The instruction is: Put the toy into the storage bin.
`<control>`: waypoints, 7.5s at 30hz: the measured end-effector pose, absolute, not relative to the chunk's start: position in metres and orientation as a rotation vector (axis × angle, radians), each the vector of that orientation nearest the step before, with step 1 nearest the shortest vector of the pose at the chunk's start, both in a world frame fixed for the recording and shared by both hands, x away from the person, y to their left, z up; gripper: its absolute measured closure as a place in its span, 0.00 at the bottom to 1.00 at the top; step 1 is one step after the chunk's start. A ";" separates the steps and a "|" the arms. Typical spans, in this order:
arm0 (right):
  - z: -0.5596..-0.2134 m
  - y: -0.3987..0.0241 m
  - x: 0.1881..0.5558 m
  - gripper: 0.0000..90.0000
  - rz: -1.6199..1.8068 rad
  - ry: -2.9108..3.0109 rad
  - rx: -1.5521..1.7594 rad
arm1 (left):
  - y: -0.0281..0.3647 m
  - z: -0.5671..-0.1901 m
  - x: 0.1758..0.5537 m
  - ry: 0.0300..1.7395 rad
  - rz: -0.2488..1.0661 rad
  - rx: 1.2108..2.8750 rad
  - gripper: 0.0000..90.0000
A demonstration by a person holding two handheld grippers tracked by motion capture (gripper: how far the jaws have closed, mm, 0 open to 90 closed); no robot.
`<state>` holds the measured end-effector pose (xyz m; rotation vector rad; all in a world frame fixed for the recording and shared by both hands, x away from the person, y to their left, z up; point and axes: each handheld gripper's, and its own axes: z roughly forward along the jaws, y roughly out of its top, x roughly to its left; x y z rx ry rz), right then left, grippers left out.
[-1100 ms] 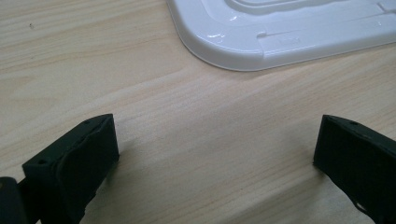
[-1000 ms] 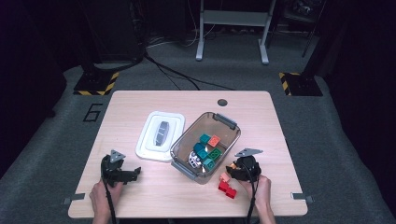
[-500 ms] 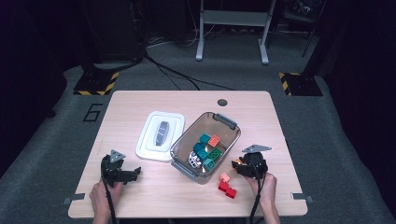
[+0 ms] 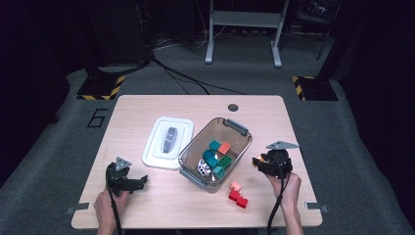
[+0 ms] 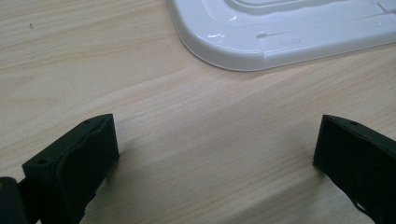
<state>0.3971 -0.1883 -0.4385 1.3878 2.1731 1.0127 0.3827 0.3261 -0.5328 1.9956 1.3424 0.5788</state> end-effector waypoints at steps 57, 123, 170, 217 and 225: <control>-0.378 -0.133 0.455 0.65 0.988 2.163 1.328 | 0.326 -0.533 0.383 1.343 0.578 1.995 0.00; -0.485 -0.152 0.323 0.33 1.035 2.472 1.191 | 0.326 -0.533 0.383 1.343 0.579 1.995 0.00; -0.459 -0.186 0.366 0.75 1.008 2.266 1.276 | 0.326 -0.533 0.383 1.343 0.578 1.995 0.00; -0.368 -0.174 0.421 0.75 1.056 2.135 1.259 | 0.326 -0.533 0.383 1.343 0.578 1.996 0.00; -0.364 -0.151 0.433 0.75 1.039 2.171 1.227 | 0.326 -0.533 0.383 1.343 0.578 1.996 0.00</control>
